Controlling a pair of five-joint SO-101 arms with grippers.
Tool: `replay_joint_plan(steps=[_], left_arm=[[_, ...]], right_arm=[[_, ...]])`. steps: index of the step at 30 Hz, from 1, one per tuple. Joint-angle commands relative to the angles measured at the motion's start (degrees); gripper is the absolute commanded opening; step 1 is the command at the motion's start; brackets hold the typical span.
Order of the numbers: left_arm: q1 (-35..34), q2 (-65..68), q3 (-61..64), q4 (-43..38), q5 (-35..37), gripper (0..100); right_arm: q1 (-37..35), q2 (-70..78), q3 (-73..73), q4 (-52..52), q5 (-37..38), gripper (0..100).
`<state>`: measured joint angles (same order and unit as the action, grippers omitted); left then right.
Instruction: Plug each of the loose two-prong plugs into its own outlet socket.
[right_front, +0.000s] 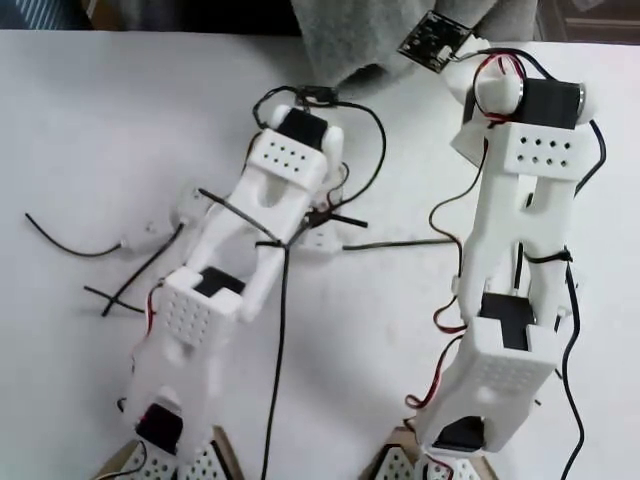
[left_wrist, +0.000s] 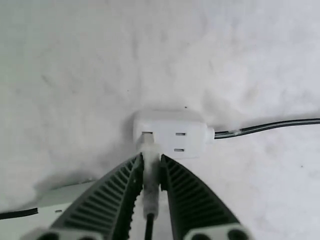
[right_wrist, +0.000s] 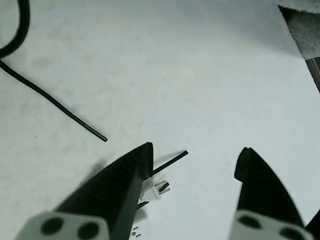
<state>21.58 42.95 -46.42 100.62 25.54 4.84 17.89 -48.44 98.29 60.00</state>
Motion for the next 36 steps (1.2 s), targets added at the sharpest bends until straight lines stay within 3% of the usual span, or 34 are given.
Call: replay_joint_plan(steps=[1,13,36], left_arm=[[0.1,-0.4,-0.7,-0.9,0.7,3],[0.1,0.4,1.1,1.3,0.6,3],[-2.2,15.3,-3.5,1.1,0.6,3]], right_arm=[[0.4,-2.9,-0.3,-0.6,0.4,26.5],[0.7,-2.3,-0.3,-0.6,0.4,26.5],[0.9,0.9,-0.9,-1.6,0.4,26.5]])
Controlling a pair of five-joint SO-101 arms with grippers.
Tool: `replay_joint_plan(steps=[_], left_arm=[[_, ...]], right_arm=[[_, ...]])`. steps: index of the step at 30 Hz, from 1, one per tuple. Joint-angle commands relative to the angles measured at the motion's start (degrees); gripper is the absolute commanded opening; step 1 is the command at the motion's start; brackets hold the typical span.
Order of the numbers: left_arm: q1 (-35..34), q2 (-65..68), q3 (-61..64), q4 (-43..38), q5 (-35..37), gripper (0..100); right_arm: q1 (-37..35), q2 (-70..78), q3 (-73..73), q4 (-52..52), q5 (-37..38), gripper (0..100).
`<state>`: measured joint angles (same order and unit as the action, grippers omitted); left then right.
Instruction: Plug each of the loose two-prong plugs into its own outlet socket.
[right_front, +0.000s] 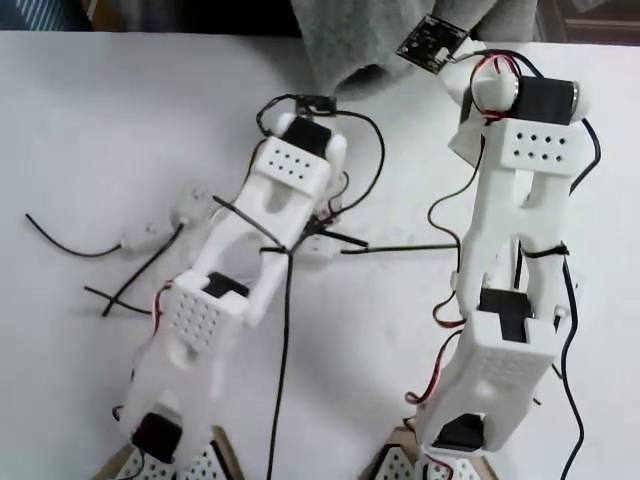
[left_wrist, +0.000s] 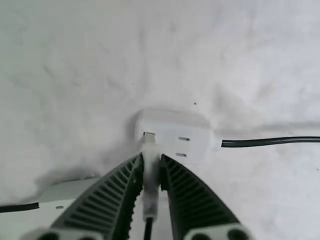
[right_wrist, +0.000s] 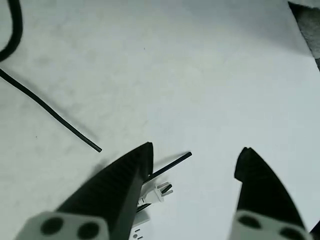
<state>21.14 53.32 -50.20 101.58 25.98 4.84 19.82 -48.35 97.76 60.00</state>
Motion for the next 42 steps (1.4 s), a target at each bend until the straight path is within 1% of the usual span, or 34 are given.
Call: replay_joint_plan(steps=[1,6,10,11,13,14,17,19,23,26,28,35,38,42], left_arm=[[-2.1,5.2,0.3,0.2,0.2,3],[-3.5,5.9,0.2,-2.1,0.2,3],[-3.2,6.0,0.2,-2.1,0.1,3],[-3.1,5.8,0.2,-2.0,-0.4,3],[-3.1,5.3,0.1,-2.0,-3.5,6],[-3.3,5.3,-0.8,-1.8,-4.8,9],[-3.5,5.3,-6.9,0.6,-5.6,16],[-3.5,5.2,-11.3,0.9,-5.9,17],[-3.5,5.0,-18.2,1.0,-10.0,17],[-3.9,1.5,-19.2,1.0,-14.2,17],[-5.2,-1.8,-19.2,1.0,-15.6,17],[-13.1,-13.3,-18.6,1.0,-15.7,17],[-17.3,-18.5,-14.9,1.0,-15.6,17],[-22.3,-27.1,-7.0,1.0,-15.9,17]], right_arm=[[0.9,-1.0,-1.0,-1.1,0.4,26.5],[0.9,-1.0,-1.1,-1.1,0.4,26.5],[0.9,-1.0,-1.1,-1.1,0.4,26.5],[0.9,-1.0,-1.1,-1.1,0.4,26.5],[0.9,-1.0,-1.1,-1.1,0.4,26.5],[0.9,-1.0,-1.1,-1.1,0.4,26.6],[0.9,-1.0,-1.1,-1.1,0.4,26.7],[0.9,-1.0,-1.1,-1.1,0.4,26.7],[1.0,-1.0,-1.1,-1.4,0.4,26.8],[1.7,-1.0,-1.1,-1.4,0.4,26.8],[1.8,-1.0,-2.0,-1.4,0.4,26.8],[1.8,-0.9,-3.4,-0.9,0.0,26.8],[1.5,-1.0,-3.5,-0.9,-0.1,26.8],[0.5,-1.0,-3.5,-0.9,-0.2,26.8]])
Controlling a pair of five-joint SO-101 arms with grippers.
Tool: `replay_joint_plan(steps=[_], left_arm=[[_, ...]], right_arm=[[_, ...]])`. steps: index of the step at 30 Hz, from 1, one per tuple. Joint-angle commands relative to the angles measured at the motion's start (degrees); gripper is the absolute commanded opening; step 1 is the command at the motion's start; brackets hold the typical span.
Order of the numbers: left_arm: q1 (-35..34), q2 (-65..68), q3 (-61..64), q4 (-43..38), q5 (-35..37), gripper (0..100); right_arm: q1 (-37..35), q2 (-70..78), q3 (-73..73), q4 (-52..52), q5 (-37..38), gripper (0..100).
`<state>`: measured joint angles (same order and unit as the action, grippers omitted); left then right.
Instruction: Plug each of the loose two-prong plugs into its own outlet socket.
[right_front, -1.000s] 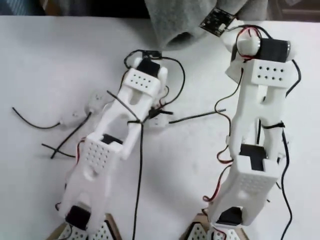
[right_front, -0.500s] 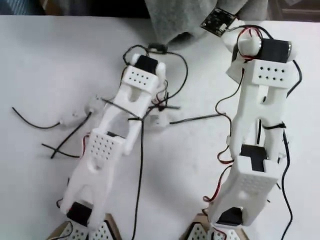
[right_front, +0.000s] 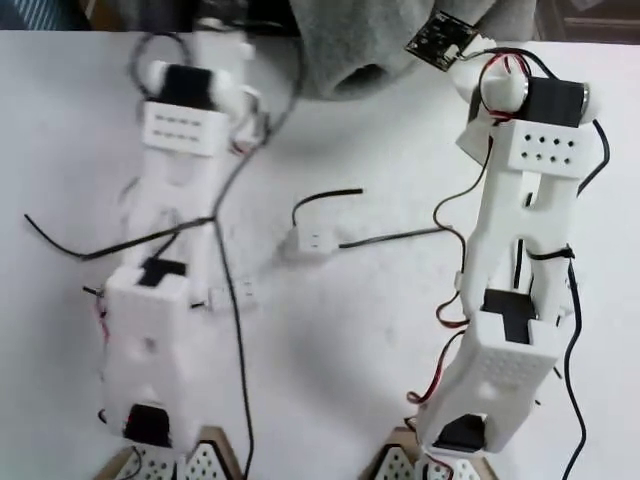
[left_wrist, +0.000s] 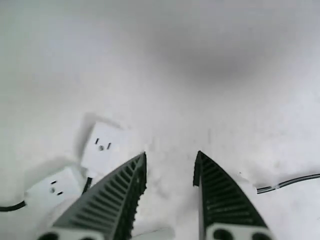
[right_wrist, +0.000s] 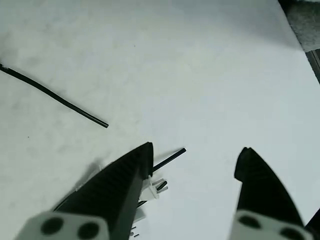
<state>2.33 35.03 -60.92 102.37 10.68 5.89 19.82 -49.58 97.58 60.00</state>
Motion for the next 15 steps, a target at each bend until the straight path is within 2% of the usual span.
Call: replay_joint_plan(steps=[1,8,11,15], left_arm=[[-4.4,-11.3,6.6,0.2,-1.2,17],[-9.4,-27.3,31.7,-1.5,-3.0,17],[-12.3,-30.9,43.6,-7.4,-2.9,17],[-16.1,-33.0,58.3,-17.1,0.4,17]], right_arm=[[-0.9,-1.0,-2.3,-0.7,-0.2,26.8],[-5.6,-3.6,-2.4,-0.3,-6.1,26.8],[-9.3,-6.5,-2.2,-0.3,-11.8,26.8],[-14.7,-9.2,-1.6,0.8,-23.2,26.8]])
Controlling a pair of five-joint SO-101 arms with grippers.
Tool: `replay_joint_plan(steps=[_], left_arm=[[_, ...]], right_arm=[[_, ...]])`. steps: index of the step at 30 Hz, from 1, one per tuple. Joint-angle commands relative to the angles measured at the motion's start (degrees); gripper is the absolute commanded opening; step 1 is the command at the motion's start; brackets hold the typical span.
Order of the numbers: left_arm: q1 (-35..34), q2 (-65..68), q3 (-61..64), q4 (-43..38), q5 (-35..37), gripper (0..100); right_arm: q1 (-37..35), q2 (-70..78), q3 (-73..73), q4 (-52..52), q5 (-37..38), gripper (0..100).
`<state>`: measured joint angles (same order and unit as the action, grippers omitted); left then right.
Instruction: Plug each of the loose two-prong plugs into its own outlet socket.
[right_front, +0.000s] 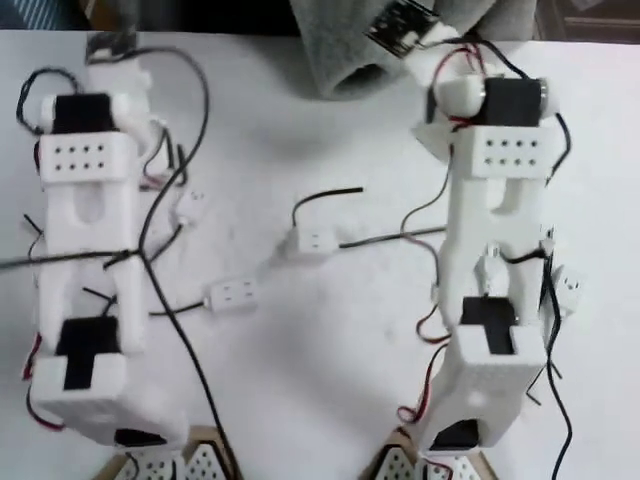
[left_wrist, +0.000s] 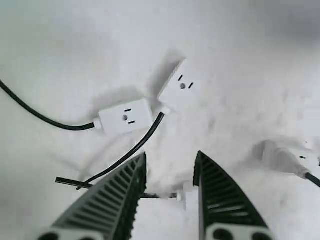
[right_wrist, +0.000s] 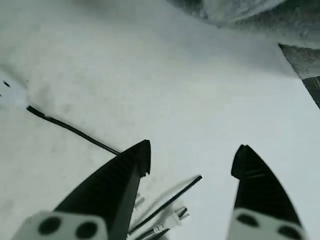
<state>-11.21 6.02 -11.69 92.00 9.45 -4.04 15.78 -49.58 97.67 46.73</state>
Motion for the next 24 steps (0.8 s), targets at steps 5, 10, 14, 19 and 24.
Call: replay_joint_plan(steps=[5,10,14,19,24], left_arm=[[-3.5,-4.3,20.9,-17.7,1.5,17],[-3.6,-4.1,30.2,-29.8,1.8,17],[-5.2,-4.4,35.5,-38.9,1.8,17],[-5.2,-4.4,35.8,-39.9,1.8,17],[-5.3,-4.4,35.8,-40.1,1.8,17]], right_arm=[[-6.4,-6.5,4.7,0.7,-28.4,26.8],[-6.4,-6.2,13.2,0.7,-39.6,26.8],[-7.8,-6.4,20.7,0.7,-45.0,26.8],[-14.5,-6.4,26.2,0.7,-24.7,26.8],[-20.6,-5.8,32.1,0.7,-1.8,26.8]])
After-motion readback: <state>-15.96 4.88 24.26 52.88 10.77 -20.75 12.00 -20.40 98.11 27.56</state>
